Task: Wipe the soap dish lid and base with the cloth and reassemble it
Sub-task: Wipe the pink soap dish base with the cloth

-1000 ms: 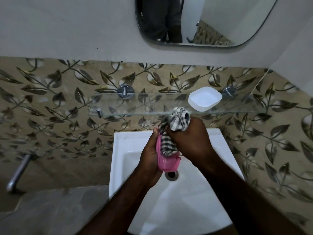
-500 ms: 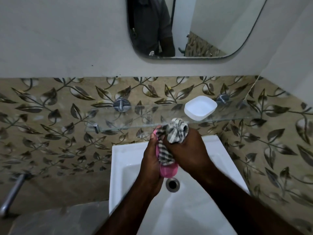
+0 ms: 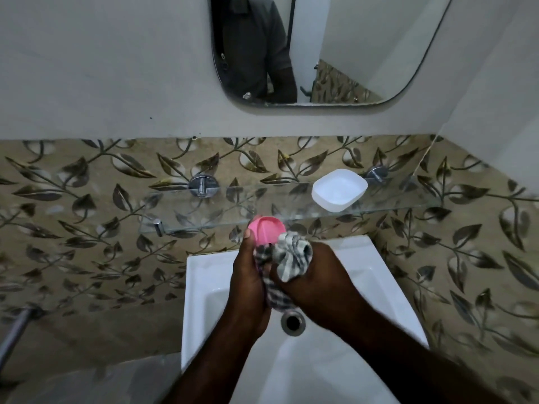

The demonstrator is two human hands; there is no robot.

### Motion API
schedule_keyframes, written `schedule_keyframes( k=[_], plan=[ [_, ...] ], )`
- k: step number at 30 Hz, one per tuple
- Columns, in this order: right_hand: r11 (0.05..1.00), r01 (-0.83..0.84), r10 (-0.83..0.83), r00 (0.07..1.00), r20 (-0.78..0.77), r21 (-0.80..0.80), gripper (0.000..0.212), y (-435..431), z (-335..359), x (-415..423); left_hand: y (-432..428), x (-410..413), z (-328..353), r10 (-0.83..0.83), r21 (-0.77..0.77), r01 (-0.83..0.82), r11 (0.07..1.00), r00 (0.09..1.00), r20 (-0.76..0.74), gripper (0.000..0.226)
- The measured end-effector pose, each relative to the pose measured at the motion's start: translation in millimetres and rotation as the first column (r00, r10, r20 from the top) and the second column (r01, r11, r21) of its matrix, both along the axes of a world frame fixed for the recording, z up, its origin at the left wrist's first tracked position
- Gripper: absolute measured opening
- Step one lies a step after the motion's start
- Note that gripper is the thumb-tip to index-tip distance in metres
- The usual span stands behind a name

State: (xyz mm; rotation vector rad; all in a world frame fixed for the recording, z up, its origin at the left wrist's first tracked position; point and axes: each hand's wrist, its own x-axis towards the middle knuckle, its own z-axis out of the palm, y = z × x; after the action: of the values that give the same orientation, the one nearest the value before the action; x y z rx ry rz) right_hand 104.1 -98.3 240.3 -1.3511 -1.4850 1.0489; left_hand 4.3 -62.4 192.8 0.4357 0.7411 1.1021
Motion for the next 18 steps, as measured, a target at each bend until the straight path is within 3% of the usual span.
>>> schedule_keyframes(
  k=[2,4,7,10,13,16,18],
  plan=[
    [0.97,-0.183,0.144,0.964,-0.223,-0.163,0.029,-11,-10,1,6,-5,-1,0.05,0.024,-0.05,0.998,0.998,-0.022,0.07],
    [0.964,-0.19,0.125,0.942,-0.312,-0.185,0.027,-11,-13,2,7,-7,4,0.04,0.033,-0.039,0.999,0.999,-0.028,0.071],
    [0.994,0.089,-0.087,0.996,-0.029,0.065,0.017,6,-2,2,2,1,11,-0.045,0.035,0.043,0.998,0.998,0.054,0.057],
    [0.951,0.226,-0.225,0.974,-0.026,0.211,0.027,21,20,2,-2,11,10,-0.02,0.042,0.014,0.999,0.991,0.135,0.048],
    [0.976,0.129,-0.135,0.991,0.021,0.175,0.016,10,11,-1,-2,6,8,-0.042,0.023,0.039,0.999,0.991,0.13,0.054],
    [0.998,-0.057,0.057,0.998,-0.03,-0.007,0.031,-14,-7,-4,2,-6,3,-0.008,-0.004,0.008,1.0,0.996,0.088,0.058],
    [0.996,-0.087,0.087,0.996,-0.024,-0.03,0.023,-15,-8,-5,0,-8,2,-0.012,-0.036,0.014,0.999,0.997,0.076,0.063]
  ],
)
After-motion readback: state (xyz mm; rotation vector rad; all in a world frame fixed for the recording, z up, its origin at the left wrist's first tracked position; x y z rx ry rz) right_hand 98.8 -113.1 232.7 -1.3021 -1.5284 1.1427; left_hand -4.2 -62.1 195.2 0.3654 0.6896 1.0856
